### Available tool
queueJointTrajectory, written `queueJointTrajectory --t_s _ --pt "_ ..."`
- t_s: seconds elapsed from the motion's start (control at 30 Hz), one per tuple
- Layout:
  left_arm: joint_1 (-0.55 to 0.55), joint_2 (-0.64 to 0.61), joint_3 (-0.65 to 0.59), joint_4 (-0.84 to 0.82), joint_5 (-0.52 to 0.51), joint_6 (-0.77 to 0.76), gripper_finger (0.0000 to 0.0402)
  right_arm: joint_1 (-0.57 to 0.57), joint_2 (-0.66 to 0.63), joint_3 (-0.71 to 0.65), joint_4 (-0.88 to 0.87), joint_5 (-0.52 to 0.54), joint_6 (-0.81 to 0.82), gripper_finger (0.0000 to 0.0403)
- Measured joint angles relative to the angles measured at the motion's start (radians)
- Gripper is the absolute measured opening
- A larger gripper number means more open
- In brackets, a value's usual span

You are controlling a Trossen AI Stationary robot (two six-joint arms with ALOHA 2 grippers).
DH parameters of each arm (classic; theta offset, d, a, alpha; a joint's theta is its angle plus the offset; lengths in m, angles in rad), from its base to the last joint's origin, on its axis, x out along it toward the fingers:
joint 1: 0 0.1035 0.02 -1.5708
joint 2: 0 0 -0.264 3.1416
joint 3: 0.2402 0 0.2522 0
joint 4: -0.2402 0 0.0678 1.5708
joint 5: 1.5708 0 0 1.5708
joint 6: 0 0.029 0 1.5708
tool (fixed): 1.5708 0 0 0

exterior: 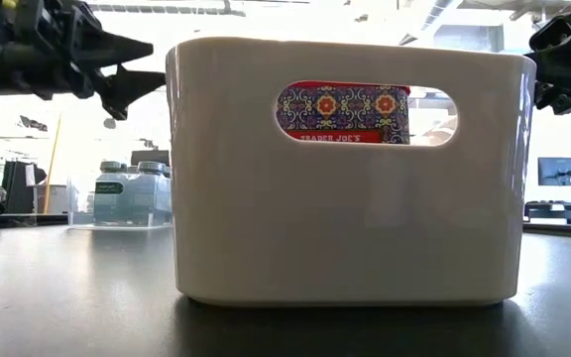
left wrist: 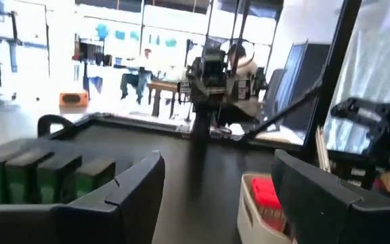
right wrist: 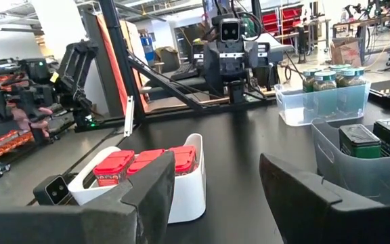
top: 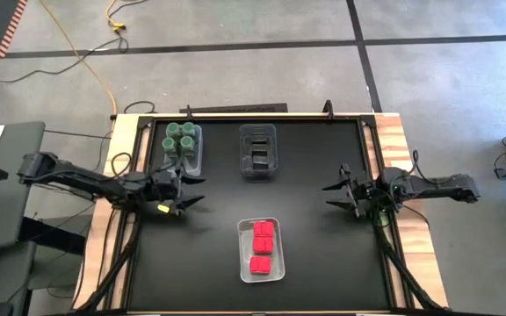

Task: Sort spices by type
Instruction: Return to Home Position

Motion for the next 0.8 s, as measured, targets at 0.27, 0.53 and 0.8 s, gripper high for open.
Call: queueJointTrajectory --t_s 0.27,0.53,0.8 --pt "0.0 -0.343 0.0 -0.433 -0.012 -0.051 0.0259 0.0 0.0 0.0 0.006 0.0 0.0 0.0244" --pt "0.0 -0.672 -0.002 -0.832 -0.062 -0.08 0.0259 0.0 0.0 0.0 0.009 0.0 0.002 0.0244" --pt "0.006 -0.758 -0.002 -0.843 -0.031 0.048 0.0259 0.0 0.0 -0.001 0.011 0.0 0.002 0.0244"
